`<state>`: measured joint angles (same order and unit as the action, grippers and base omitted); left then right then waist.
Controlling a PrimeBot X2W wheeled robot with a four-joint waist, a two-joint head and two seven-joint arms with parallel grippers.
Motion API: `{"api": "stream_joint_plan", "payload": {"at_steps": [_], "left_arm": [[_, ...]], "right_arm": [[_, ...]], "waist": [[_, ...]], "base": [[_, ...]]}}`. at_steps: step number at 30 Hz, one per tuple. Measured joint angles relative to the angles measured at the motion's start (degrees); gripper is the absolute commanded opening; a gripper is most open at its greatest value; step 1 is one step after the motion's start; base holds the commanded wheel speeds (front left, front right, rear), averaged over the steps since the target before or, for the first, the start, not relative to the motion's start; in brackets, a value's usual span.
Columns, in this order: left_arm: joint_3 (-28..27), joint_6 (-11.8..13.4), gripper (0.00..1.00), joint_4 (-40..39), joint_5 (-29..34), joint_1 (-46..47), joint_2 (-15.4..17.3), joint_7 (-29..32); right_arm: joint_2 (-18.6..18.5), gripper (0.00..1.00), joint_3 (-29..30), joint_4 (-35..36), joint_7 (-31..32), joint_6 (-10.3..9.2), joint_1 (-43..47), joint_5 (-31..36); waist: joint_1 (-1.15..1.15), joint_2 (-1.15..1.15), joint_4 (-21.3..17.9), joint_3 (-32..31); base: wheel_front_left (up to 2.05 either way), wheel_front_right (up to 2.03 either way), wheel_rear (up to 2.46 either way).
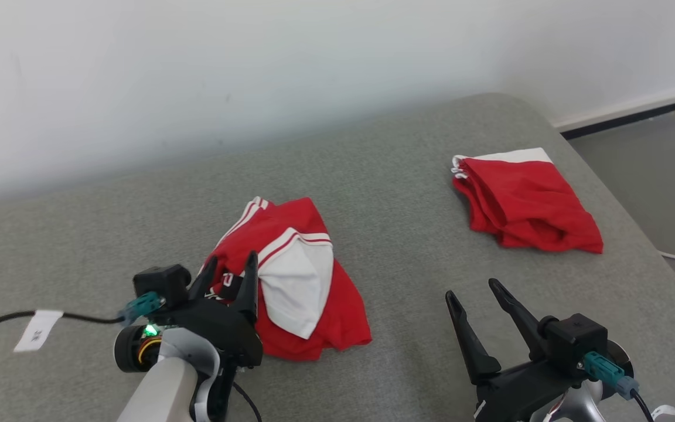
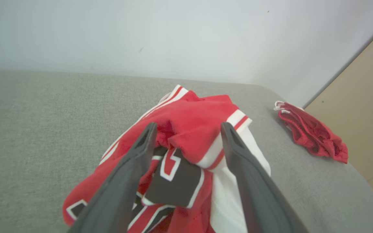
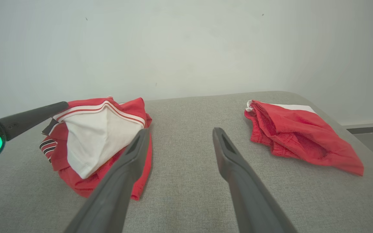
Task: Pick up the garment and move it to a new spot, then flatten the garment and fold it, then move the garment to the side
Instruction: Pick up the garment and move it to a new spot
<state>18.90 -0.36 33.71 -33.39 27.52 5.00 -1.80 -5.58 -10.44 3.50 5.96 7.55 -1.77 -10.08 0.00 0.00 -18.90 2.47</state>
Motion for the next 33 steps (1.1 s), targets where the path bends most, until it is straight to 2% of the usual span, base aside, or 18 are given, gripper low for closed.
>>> {"api": "stream_joint_plan", "payload": {"at_steps": [5, 9, 11, 16, 20, 26, 30, 33], "left_arm": [[-2.9, -1.8, 1.0, -2.4, -1.3, -2.3, 0.8, -9.0], [-4.3, -3.3, 1.0, -7.2, -1.2, -6.0, 2.3, -12.2], [-6.8, -3.7, 1.0, -12.1, -0.6, -10.2, 3.1, -13.0], [-16.2, -4.3, 1.0, -25.7, 4.7, -18.0, 2.3, -13.3], [-20.3, -6.0, 1.0, -35.0, 12.2, -26.5, 0.0, -13.3], [-21.5, -6.7, 1.0, -38.2, 24.0, -34.2, 0.3, -13.3], [-21.8, -6.7, 1.0, -34.6, 26.4, -38.2, 0.2, -13.2], [-22.5, -6.8, 1.0, -30.9, 25.6, -39.6, -0.2, -13.3]], "right_arm": [[-0.1, 1.0, 0.3, -0.6, -0.2, 0.0, -0.1, -0.3], [0.1, 1.0, 0.9, -1.2, -0.6, 0.0, 0.9, -0.4], [0.2, 1.0, 1.2, -1.9, -1.1, 0.0, 1.3, -0.9], [0.3, 1.0, 3.3, -3.4, -3.1, 0.0, 2.1, -1.2], [0.4, 1.0, 4.4, -5.9, -5.7, 0.0, 3.1, -1.7], [0.5, 1.0, 5.9, -10.3, -7.9, 0.0, 4.2, -1.7], [0.7, 1.0, 6.8, -12.2, -7.5, 0.0, 4.4, -1.7], [0.7, 1.0, 7.7, -12.6, -7.0, 0.0, 5.1, -1.7]], "waist": [[0.0, 0.0, 2.4, -1.1], [0.0, 0.0, 4.8, -2.3], [0.0, 0.0, 6.7, -3.3], [0.0, 0.0, 9.9, -4.8], [-0.01, 0.0, 12.8, -6.1], [-0.01, 0.0, 15.8, -7.5], [-0.01, 0.0, 16.2, -7.9], [-0.01, 0.0, 16.2, -8.0]], "base": [[0.0, 0.0, 0.0], [0.0, 0.0, 0.0], [0.0, 0.0, 0.0], [0.0, 0.0, 0.0], [0.0, 0.0, 0.0], [0.0, 0.0, 0.0], [0.0, 0.0, 0.0], [0.0, 0.0, 0.0]]}}
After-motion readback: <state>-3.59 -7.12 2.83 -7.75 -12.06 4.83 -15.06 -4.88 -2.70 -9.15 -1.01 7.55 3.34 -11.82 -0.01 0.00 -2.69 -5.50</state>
